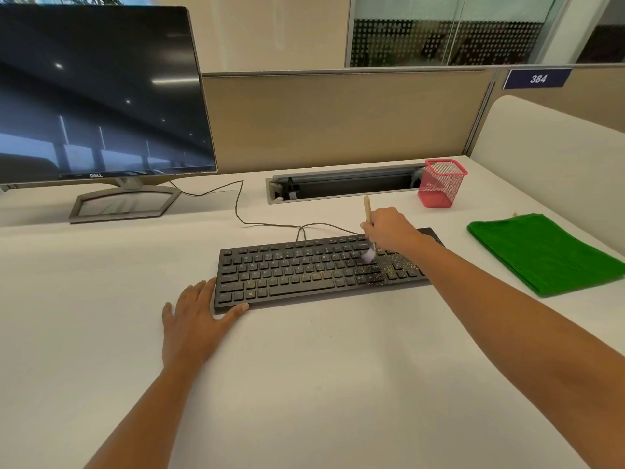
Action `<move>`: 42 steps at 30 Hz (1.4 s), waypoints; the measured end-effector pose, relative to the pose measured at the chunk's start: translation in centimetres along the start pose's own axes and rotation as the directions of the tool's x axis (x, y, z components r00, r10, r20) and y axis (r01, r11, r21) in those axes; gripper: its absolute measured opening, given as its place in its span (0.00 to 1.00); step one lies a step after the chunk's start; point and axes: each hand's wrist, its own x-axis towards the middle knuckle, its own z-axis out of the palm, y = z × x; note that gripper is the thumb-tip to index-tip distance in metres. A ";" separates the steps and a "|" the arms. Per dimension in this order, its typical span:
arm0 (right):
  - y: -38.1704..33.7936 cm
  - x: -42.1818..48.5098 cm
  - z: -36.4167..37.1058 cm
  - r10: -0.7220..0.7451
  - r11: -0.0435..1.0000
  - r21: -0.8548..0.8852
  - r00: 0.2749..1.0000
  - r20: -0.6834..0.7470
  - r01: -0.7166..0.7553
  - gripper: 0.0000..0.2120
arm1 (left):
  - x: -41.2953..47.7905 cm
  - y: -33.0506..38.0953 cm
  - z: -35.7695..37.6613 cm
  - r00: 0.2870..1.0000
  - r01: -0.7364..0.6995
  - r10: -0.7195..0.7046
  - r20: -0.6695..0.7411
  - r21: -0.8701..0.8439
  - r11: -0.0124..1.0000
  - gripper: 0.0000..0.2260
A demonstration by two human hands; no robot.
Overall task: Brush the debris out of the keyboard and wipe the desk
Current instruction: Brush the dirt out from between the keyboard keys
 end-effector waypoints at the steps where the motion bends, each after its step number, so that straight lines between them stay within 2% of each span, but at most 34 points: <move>1: 0.1 0.0 -0.1 0.009 0.999 -0.053 1.000 -0.025 -0.011 0.16 | 0.0 0.0 0.0 1.000 -0.002 0.002 0.001 0.001 1.000 0.38; 4: 0.1 0.2 -0.4 0.034 0.998 -0.055 0.993 -0.112 -0.040 0.16 | 0.0 -0.1 0.0 1.000 -0.005 0.005 0.001 0.006 1.000 0.38; 6: 0.1 0.5 -0.5 0.044 0.996 0.082 0.991 -0.124 -0.034 0.17 | 0.1 0.0 -0.1 1.000 0.001 -0.001 0.010 0.008 1.000 0.40; 8: 0.1 0.6 -0.5 0.057 0.969 0.243 0.995 -0.079 -0.036 0.16 | 0.1 -0.1 0.0 1.000 -0.002 0.002 0.013 0.011 1.000 0.41; 9: 0.1 0.5 -0.5 0.058 0.968 0.249 0.997 -0.055 -0.042 0.15 | 0.1 -0.2 0.0 1.000 -0.002 0.002 0.016 0.010 1.000 0.42; 11: 0.2 0.5 -0.3 0.068 0.990 0.129 0.997 -0.046 -0.061 0.15 | 0.2 -0.2 0.1 1.000 0.000 0.000 0.013 0.009 1.000 0.45; 14: 0.4 0.4 -0.5 0.086 0.996 0.021 0.988 -0.130 -0.084 0.16 | 0.1 -0.2 0.1 1.000 0.005 -0.005 0.010 0.009 1.000 0.47; 18: 0.6 0.7 -0.4 0.108 0.976 0.208 0.972 -0.209 -0.064 0.17 | 0.1 -0.2 0.1 1.000 0.014 -0.014 0.019 0.005 1.000 0.46; 21: 0.7 0.6 -0.1 0.140 0.960 0.261 0.981 -0.137 -0.101 0.16 | 0.2 -0.3 0.3 0.999 0.011 -0.011 0.032 0.014 1.000 0.42; 26: 0.7 0.2 -0.2 0.139 0.987 0.078 0.989 0.042 -0.142 0.12 | 0.2 -0.3 0.2 1.000 0.005 -0.005 0.011 0.020 1.000 0.46; 28: 0.6 0.4 -0.5 0.138 0.988 0.070 0.990 0.005 -0.138 0.12 | 0.2 -0.3 0.2 1.000 0.004 -0.004 0.008 0.017 1.000 0.47; 31: 0.5 0.9 -0.7 0.135 0.982 0.148 0.980 -0.143 -0.114 0.15 | 0.2 -0.3 0.3 1.000 0.008 -0.008 0.015 0.010 1.000 0.46; 34: 0.5 0.7 -0.5 0.104 0.977 0.202 0.976 -0.193 -0.064 0.17 | 0.2 -0.2 0.2 1.000 0.008 -0.008 0.021 0.009 1.000 0.40; 42: 0.9 0.3 -0.2 0.109 0.993 0.033 0.993 0.054 -0.111 0.12 | 0.1 -0.2 0.2 1.000 -0.001 0.001 0.000 0.015 1.000 0.36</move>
